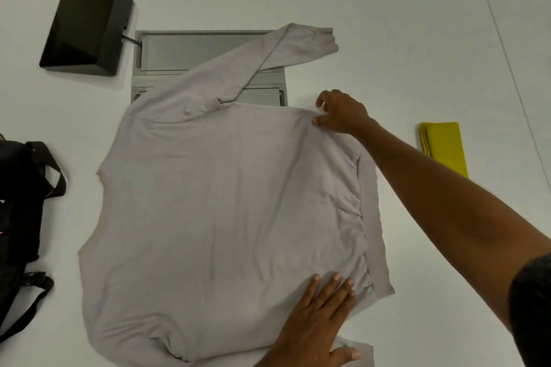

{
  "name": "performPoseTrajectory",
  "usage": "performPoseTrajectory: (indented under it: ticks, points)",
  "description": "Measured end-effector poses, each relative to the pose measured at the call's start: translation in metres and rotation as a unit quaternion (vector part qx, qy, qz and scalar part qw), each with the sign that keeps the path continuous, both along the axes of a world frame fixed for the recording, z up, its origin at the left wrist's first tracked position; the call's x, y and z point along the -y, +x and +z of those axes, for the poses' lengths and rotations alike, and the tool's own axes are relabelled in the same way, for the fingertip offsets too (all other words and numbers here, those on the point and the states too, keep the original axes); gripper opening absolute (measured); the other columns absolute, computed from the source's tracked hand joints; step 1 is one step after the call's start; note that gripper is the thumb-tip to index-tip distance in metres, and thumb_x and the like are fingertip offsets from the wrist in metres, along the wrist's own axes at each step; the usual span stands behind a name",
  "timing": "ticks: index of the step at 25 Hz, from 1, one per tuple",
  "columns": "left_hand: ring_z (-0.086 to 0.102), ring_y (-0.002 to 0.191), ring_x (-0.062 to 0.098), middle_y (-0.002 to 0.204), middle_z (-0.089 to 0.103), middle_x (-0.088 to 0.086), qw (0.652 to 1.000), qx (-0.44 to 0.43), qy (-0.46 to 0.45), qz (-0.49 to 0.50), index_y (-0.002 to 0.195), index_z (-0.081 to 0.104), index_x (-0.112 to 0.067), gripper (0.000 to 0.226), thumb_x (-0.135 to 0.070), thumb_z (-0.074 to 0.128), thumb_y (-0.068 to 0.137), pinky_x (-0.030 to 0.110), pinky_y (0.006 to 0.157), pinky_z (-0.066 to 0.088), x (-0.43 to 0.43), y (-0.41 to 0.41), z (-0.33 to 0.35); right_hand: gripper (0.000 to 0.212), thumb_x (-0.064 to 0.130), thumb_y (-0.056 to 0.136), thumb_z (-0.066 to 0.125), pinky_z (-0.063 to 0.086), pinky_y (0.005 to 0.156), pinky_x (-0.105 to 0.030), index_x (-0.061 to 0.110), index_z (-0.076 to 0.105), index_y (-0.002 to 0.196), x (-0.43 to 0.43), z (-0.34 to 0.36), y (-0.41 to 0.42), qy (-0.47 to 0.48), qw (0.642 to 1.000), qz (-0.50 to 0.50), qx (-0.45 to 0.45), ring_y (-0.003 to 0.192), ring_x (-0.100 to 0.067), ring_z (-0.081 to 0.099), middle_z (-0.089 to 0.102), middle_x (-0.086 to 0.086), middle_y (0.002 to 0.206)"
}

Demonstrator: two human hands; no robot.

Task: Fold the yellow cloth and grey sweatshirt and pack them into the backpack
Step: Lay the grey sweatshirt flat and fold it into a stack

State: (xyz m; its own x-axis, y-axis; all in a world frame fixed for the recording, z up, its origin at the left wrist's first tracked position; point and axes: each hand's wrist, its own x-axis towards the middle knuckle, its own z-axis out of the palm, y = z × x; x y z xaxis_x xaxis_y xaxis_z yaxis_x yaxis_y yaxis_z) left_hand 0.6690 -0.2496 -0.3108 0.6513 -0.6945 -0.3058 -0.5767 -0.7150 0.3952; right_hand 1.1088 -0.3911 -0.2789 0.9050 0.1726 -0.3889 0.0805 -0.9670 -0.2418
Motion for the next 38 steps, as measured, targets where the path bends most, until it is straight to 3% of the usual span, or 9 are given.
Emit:
performPoseTrajectory:
  ticks: [5,12,14,17,21,25,31,34,38]
  points:
    - [-0.001,0.167,0.032,0.181,0.006,-0.005,0.999,-0.034,-0.012,-0.035,0.17,0.023,-0.026,0.1,-0.086,0.04,0.091,0.063,0.123,0.002,0.024,-0.003,-0.011,0.04,0.019,0.081,0.073,0.051,0.082,-0.04,0.023,0.057,0.117,0.055,0.007,-0.017,-0.062,0.994,0.022,-0.085,0.1,-0.024,0.062,0.062,0.001,0.114]
    - [-0.026,0.163,0.027,0.181,-0.007,-0.008,0.99,-0.111,-0.083,-0.037,0.171,0.009,-0.025,0.101,-0.075,0.053,0.096,0.067,0.121,-0.024,0.024,0.009,-0.005,0.023,0.003,0.084,0.063,0.048,0.072,-0.037,0.017,0.068,0.102,0.075,-0.013,-0.048,-0.05,0.996,-0.022,0.076,0.087,-0.034,0.067,0.066,-0.006,0.101]
    - [-0.014,0.166,0.021,0.18,0.012,-0.002,0.98,-0.15,-0.134,0.01,0.17,0.022,-0.021,0.087,-0.066,0.053,0.102,0.059,0.129,-0.015,0.017,0.012,0.004,0.027,0.009,0.091,0.064,0.054,0.08,-0.044,0.016,0.068,0.116,0.075,-0.014,-0.064,-0.035,0.991,-0.046,0.117,0.095,-0.039,0.068,0.068,-0.011,0.112]
    - [0.035,0.159,0.02,0.162,0.051,0.002,0.95,-0.084,-0.236,0.186,0.155,0.053,-0.021,0.055,-0.048,0.057,0.108,0.048,0.128,0.03,-0.016,0.011,0.012,0.034,0.015,0.094,0.065,0.056,0.084,-0.053,0.013,0.064,0.129,0.073,-0.005,-0.102,-0.001,0.982,-0.073,0.173,0.104,-0.046,0.066,0.066,-0.019,0.124]
    - [0.068,0.117,0.015,0.125,0.073,-0.004,0.843,0.038,-0.258,0.47,0.13,0.073,-0.023,0.029,-0.031,0.063,0.104,0.027,0.105,0.052,-0.111,0.012,0.031,0.038,0.018,0.096,0.069,0.058,0.081,-0.054,0.012,0.061,0.133,0.076,0.005,-0.179,0.045,0.98,-0.077,0.178,0.105,-0.047,0.066,0.064,-0.022,0.13]
    - [0.066,0.114,0.027,0.121,0.067,0.004,0.657,0.03,-0.175,0.732,0.123,0.074,-0.017,0.023,-0.019,0.064,0.103,0.046,0.099,0.057,-0.225,-0.008,0.044,0.039,0.017,0.096,0.073,0.06,0.078,-0.048,0.014,0.063,0.134,0.091,0.012,-0.272,0.097,0.974,-0.155,0.134,0.101,-0.038,0.069,0.063,-0.017,0.13]
    - [0.068,0.107,0.04,0.122,0.07,0.018,0.434,-0.069,-0.118,0.89,0.119,0.074,-0.008,0.027,-0.001,0.062,0.096,0.045,0.085,0.058,-0.334,-0.041,0.033,0.038,0.016,0.095,0.076,0.05,0.086,-0.046,0.009,0.066,0.131,0.098,0.027,-0.379,0.085,0.938,-0.334,0.044,0.097,-0.036,0.064,0.065,-0.022,0.125]
    - [0.071,0.1,0.039,0.114,0.075,0.017,0.406,-0.149,-0.156,0.888,0.116,0.074,-0.007,0.025,-0.021,0.075,0.096,0.04,0.08,0.058,-0.359,-0.046,0.023,0.042,0.023,0.095,0.078,0.051,0.092,-0.047,0.007,0.065,0.132,0.101,0.02,-0.411,0.096,0.892,-0.441,-0.022,0.109,-0.043,0.068,0.071,-0.02,0.121]
    - [0.069,0.086,0.036,0.099,0.075,0.016,0.436,-0.179,-0.168,0.866,0.1,0.075,-0.008,0.028,-0.033,0.084,0.092,0.038,0.077,0.059,-0.379,-0.047,0.014,0.026,0.016,0.097,0.077,0.061,0.092,-0.056,0.0,0.069,0.116,0.094,0.009,-0.434,0.225,0.795,-0.552,-0.11,0.098,-0.044,0.073,0.073,-0.024,0.107]
